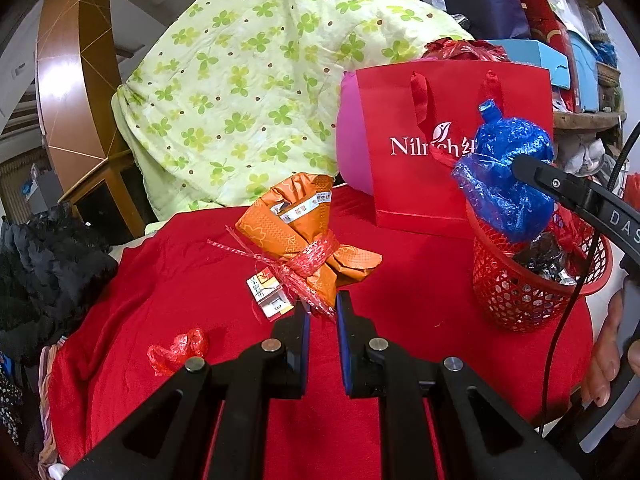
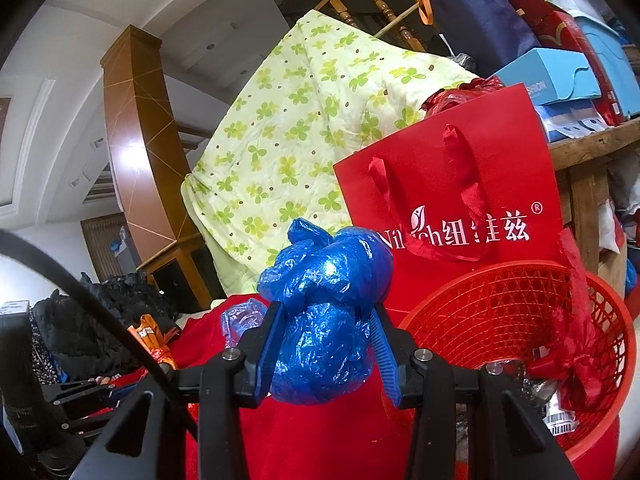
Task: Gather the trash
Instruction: 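Carry the blue bag and orange wrapper with both tools over the red basket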
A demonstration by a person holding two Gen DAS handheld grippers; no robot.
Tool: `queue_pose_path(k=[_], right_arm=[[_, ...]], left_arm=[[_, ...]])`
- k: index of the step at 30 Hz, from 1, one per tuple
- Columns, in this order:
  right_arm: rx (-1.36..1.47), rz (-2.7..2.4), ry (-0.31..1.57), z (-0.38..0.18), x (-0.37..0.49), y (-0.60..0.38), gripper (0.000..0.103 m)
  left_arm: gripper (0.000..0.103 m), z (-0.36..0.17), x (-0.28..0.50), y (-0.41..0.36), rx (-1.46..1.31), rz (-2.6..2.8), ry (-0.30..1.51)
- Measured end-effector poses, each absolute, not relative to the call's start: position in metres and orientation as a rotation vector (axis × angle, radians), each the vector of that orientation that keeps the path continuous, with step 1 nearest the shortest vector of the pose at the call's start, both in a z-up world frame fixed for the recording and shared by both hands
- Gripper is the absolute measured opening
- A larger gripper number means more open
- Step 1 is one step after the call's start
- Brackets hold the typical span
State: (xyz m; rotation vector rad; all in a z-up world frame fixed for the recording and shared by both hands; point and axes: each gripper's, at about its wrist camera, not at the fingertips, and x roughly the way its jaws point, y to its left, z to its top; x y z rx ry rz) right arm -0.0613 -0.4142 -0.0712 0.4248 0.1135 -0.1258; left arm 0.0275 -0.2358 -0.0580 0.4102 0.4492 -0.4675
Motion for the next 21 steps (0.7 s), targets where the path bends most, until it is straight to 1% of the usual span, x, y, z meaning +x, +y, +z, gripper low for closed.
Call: queue_pose_path(k=[21], right_arm=[[0.459, -0.155, 0.086, -0.072, -0.082, -0.417, 0.046]], left_arm=[[0.013, -0.054, 0.02, -0.257, 0.45, -0.514, 0.435]])
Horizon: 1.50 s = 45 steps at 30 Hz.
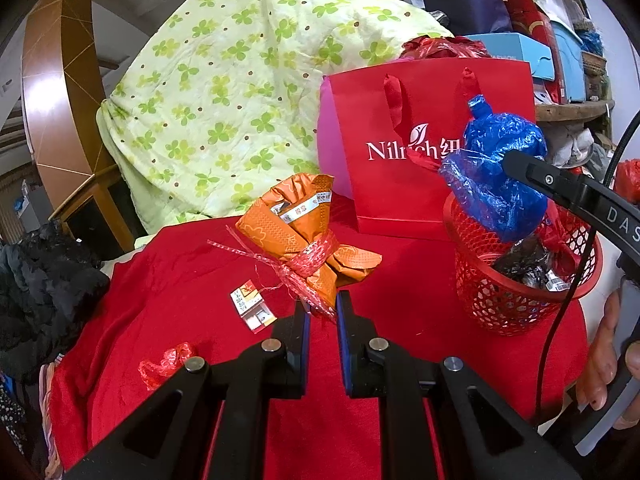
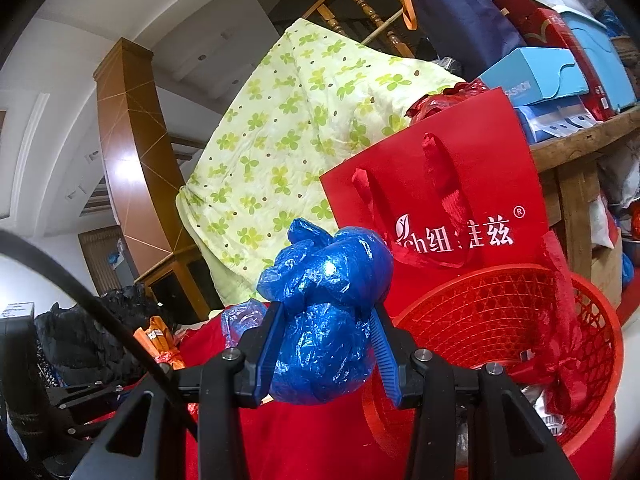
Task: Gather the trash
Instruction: 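Carry the blue bag and orange wrapper with both tools over the red basket, then open both tools over the red basket, dropping the blue bag and orange wrapper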
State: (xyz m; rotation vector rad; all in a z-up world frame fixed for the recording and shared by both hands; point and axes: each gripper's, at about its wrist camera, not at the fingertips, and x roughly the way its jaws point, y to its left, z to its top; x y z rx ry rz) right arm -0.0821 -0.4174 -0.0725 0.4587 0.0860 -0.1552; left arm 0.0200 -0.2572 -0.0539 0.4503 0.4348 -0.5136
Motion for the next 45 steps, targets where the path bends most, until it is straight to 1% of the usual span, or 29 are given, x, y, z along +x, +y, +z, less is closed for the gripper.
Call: queue_pose_path(k=[14, 29, 41, 43, 44, 45], right_arm=[[0.478, -0.206, 0.075, -0.076, -0.099, -0.434, 0.046], [0.527, -0.268, 0.047, -0.079, -0.118, -0.461, 0.046], [0.733, -0.398, 0.06, -0.101, -0.135, -0.524, 0.048], [0.761, -0.405, 0.074, -0.106, -0.137, -0.532, 0.051], [0.778, -0.407, 0.085, -0.108, -0.137, -0.536, 0.055], [0.785, -0.411, 0.09, -0.11, -0.137, -0.538, 0.057]], left_arm=[[0.013, -0.056, 0.012, -0.276, 0.474, -0.556, 0.42], [0.013, -0.063, 0.004, -0.317, 0.51, -0.629, 0.416], [0.014, -0.066, 0.003, -0.378, 0.459, -0.892, 0.518], [0.014, -0.07, 0.003, -0.391, 0.456, -0.933, 0.54], [0.016, -0.073, 0.003, -0.397, 0.456, -0.941, 0.55], [0.022, -0.075, 0.004, -0.4, 0.455, -0.941, 0.556]])
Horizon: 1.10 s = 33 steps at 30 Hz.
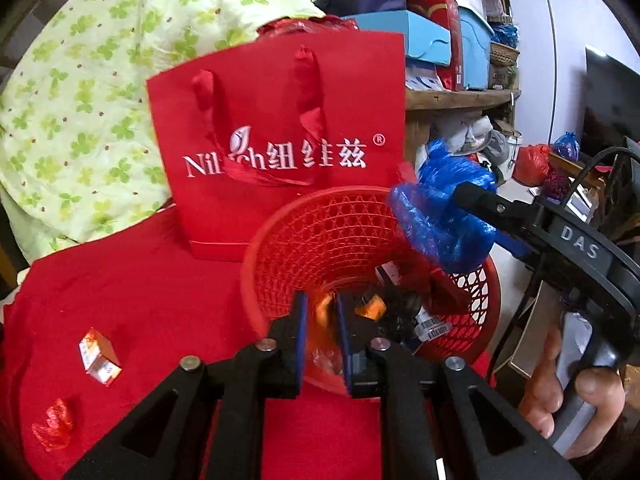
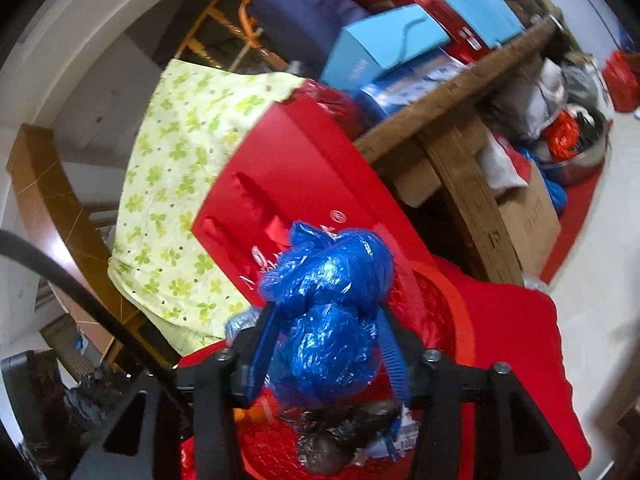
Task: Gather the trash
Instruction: 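Open both tools over the red basket, dropping the blue bag and orange wrapper, then move both tools back to the red plastic scrap and medicine box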
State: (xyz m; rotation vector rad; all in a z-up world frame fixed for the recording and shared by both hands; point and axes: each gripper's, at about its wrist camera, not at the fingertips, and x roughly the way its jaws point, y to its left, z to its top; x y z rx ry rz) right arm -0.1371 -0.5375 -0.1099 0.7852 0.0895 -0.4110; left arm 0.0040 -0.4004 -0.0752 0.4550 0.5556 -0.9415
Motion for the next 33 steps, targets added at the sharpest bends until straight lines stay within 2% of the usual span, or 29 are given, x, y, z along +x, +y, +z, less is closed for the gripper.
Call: queue_pose_path(k=[1, 2, 3, 7, 9, 12, 23, 33], right_arm=[[0.794, -0.418, 0.094, -0.112, -0.138, -0.541, 0.058], [0.803, -0.416, 0.092, -0.113, -0.139, -0.544, 0.06], [0.808, -0.412, 0.087, -0.113, -0.14, -0.545, 0.061], [0.824, -0.408, 0.038, -0.112, -0.148, -0.549, 0.061], [0.818, -0.407, 0.024, -0.109, -0.148, -0.546, 0.061], [0.79, -0.4, 0.012, -0.103, -0.143, -0.539, 0.061], [0.612, -0.245, 0.023, -0.073, -0.085, -0.464, 0.061], [0.483, -0.083, 0.175, -0.076, -0.004, -0.379, 0.061]], left_arm=[[0.026, -0.077, 0.005, -0.402, 0.453, -0.941, 0.562], [0.038, -0.081, 0.007, -0.402, 0.445, -0.934, 0.574], [0.046, -0.082, 0.008, -0.4, 0.437, -0.928, 0.58], [0.048, -0.091, 0.01, -0.388, 0.435, -0.893, 0.597], [0.057, -0.094, 0.01, -0.376, 0.44, -0.866, 0.594], [0.066, -0.101, 0.012, -0.352, 0.448, -0.808, 0.579], [0.069, -0.134, 0.052, -0.245, 0.381, -0.577, 0.693], [0.07, -0.161, 0.091, -0.149, 0.29, -0.389, 0.749]])
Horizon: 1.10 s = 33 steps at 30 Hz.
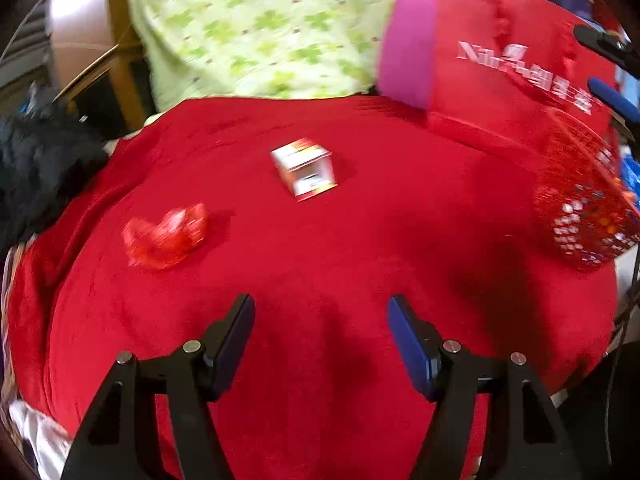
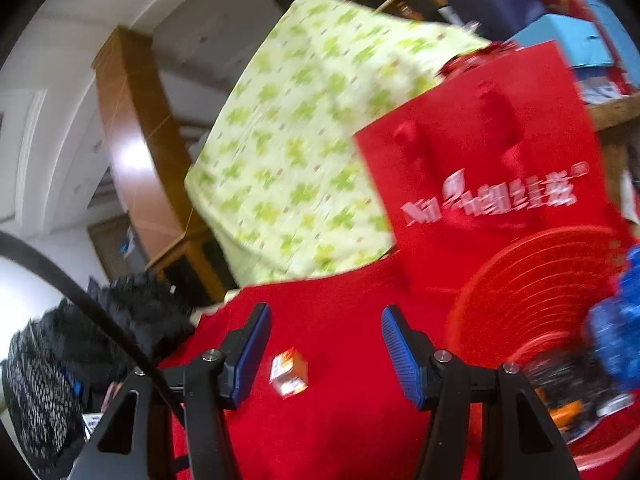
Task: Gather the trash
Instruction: 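Move both tools back to the red plastic scrap and medicine box, then grasp the red plastic scrap with the left tool while the right tool grasps the white medicine box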
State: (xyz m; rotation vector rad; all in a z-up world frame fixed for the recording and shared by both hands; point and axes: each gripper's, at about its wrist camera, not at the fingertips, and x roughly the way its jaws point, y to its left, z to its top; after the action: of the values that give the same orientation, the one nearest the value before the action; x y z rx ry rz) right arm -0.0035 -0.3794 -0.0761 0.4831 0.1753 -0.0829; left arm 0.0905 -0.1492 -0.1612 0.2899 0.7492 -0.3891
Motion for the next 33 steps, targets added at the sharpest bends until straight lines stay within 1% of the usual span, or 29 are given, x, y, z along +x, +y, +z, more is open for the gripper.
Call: queue_pose_path(k=[8, 13, 16, 20, 21, 25, 28, 33], right_arm=[[0.385, -0.015, 0.337, -0.099, 0.055, -0.32, 0.061], [0.326, 0.013, 0.442, -0.117, 0.09, -0.29, 0.062], [0.29, 0.029, 0.487, -0.125, 0.117, -0.274, 0.067], [0.243, 0.046, 0.566, -0.141, 0.164, -0.262, 0.067], [0.231, 0.047, 0.586, -0.145, 0.175, -0.261, 0.067], [0.204, 0.03, 0.66, -0.163, 0.226, -0.26, 0.067], [0.224, 0.037, 0.697, -0.171, 0.253, -0.261, 0.069], [0.225, 0.039, 0.739, -0.189, 0.283, -0.258, 0.07]], left_arm=[[0.07, -0.171, 0.12, -0.089, 0.229, -0.278, 0.735], [0.07, -0.182, 0.148, -0.051, 0.158, -0.202, 0.755], [0.07, -0.185, 0.163, -0.033, 0.119, -0.171, 0.762], [0.07, -0.18, 0.187, -0.014, 0.088, -0.139, 0.74], [0.072, -0.178, 0.194, -0.01, 0.075, -0.136, 0.737], [0.074, -0.174, 0.225, -0.006, 0.029, -0.161, 0.741], [0.075, -0.177, 0.246, -0.016, 0.059, -0.196, 0.748], [0.076, -0.201, 0.277, -0.04, 0.059, -0.257, 0.817]])
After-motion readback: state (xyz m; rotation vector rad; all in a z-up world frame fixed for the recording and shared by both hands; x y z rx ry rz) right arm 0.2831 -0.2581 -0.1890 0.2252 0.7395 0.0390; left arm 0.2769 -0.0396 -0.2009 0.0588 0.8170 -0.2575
